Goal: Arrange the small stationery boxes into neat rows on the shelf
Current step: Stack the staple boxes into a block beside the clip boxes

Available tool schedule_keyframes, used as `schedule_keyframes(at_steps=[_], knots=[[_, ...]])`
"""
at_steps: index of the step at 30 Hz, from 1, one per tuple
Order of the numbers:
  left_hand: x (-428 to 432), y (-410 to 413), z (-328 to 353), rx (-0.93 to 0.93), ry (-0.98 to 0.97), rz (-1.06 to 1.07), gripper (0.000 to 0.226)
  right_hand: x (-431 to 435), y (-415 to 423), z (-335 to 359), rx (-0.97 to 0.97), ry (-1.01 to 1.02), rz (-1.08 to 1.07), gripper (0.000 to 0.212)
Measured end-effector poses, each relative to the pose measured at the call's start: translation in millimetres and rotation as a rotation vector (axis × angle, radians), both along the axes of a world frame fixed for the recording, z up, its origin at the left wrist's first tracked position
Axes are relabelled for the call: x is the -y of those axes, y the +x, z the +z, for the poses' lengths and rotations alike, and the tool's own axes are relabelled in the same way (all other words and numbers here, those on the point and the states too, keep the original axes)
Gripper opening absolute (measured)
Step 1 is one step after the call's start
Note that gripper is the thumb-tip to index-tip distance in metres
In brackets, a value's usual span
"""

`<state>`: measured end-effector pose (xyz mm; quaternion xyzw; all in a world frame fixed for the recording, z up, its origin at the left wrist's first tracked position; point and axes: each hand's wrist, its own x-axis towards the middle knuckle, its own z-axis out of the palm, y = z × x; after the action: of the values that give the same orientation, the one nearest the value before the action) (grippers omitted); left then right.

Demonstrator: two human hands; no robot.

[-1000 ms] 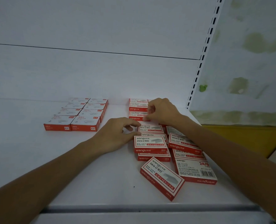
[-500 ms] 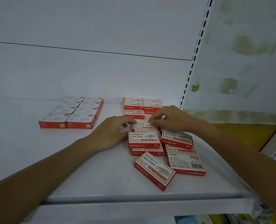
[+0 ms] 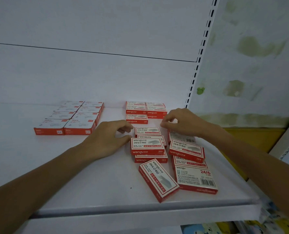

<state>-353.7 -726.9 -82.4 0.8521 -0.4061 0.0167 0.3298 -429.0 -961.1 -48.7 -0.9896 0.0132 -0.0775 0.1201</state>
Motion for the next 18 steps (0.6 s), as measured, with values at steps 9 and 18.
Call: schedule_keyframes(at_steps=[9, 18], knots=[[5.7, -7.5, 1.1, -0.052, -0.004, -0.016, 0.03, -14.2, 3.0, 6.4, -0.081, 0.119, 0.086, 0.035], [8.4, -10.9, 4.1, -0.142, 0.009, 0.024, 0.039, -19.8, 11.0, 2.7, -0.022, 0.182, 0.071, 0.041]])
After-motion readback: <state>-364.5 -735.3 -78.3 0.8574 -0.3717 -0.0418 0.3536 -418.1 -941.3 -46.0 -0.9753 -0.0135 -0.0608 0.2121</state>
